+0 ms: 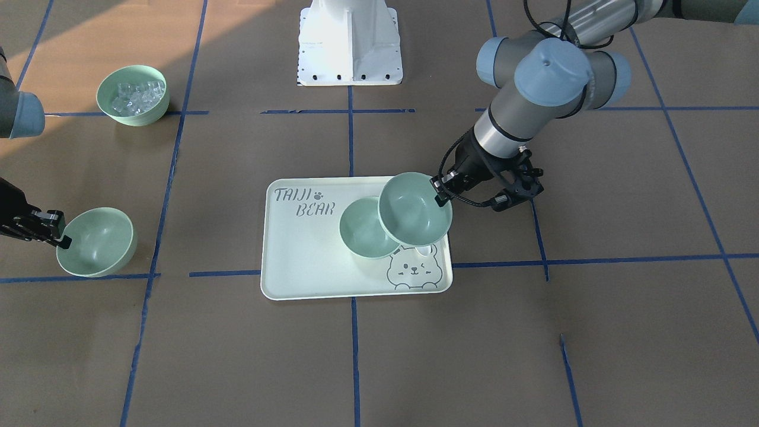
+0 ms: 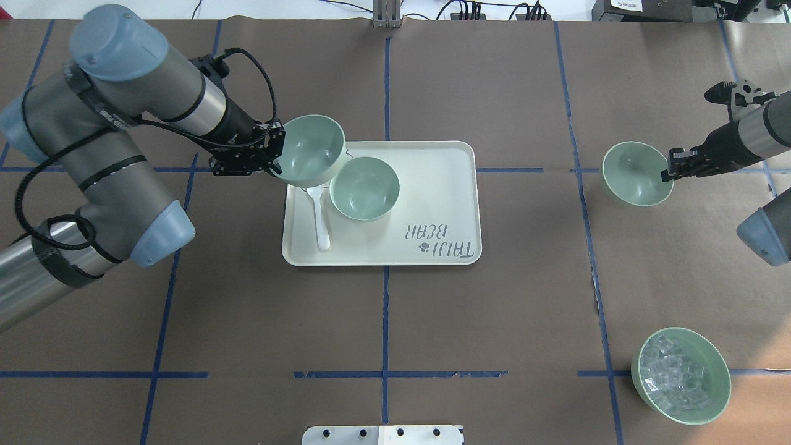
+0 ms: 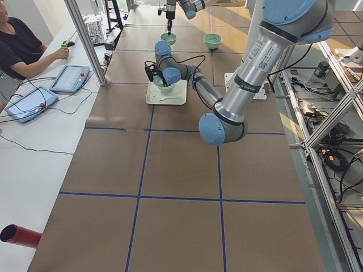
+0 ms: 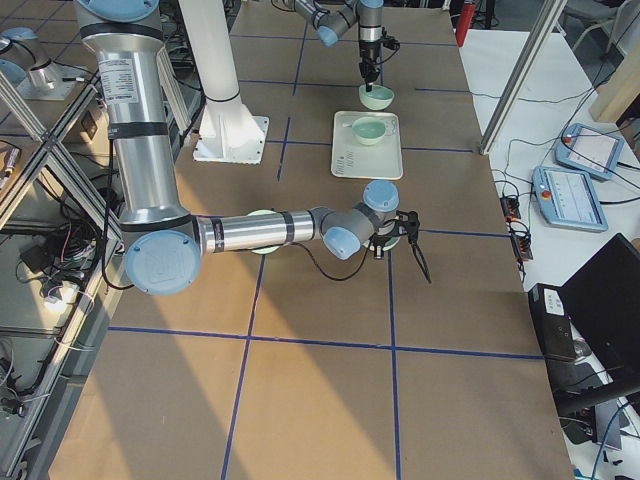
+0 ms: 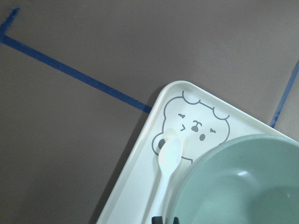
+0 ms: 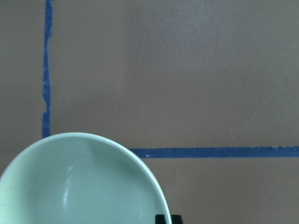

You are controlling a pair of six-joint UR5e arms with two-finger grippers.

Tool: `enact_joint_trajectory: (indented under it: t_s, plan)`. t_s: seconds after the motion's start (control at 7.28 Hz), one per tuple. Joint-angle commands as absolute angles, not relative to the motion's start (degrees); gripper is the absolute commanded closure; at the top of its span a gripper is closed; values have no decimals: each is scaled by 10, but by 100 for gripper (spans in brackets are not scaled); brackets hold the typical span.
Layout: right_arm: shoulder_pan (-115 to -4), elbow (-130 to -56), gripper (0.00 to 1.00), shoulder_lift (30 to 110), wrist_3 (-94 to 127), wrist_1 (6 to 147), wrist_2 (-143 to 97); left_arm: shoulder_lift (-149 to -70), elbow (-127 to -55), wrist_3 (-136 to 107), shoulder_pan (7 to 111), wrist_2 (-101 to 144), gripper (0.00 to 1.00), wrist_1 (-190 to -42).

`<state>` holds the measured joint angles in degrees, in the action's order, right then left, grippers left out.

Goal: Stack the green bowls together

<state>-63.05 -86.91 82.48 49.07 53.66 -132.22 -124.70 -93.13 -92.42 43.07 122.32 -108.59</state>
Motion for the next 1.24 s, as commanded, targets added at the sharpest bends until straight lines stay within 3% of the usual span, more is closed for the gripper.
enact_joint_trajectory:
  t_s: [0.0, 0.55, 0.69, 0.82, 1.1]
  plan:
    - [-656, -873, 100, 809, 493, 541, -1360, -1276, -896, -929, 402, 1185, 100, -1099]
    - [-670, -876, 100, 787, 493, 579, -1387, -1281, -865, -929, 385, 1182, 100, -1144]
    - [-670, -881, 100, 787, 501, 579, -1389, -1281, -858, -929, 381, 1179, 88, -1149]
    - [-670, -887, 100, 786, 510, 580, -1391, -1281, -859, -926, 380, 1162, 1, -1150]
    - [-668, -887, 100, 756, 548, 582, -1392, -1278, -864, -910, 384, 1161, 0, -1155]
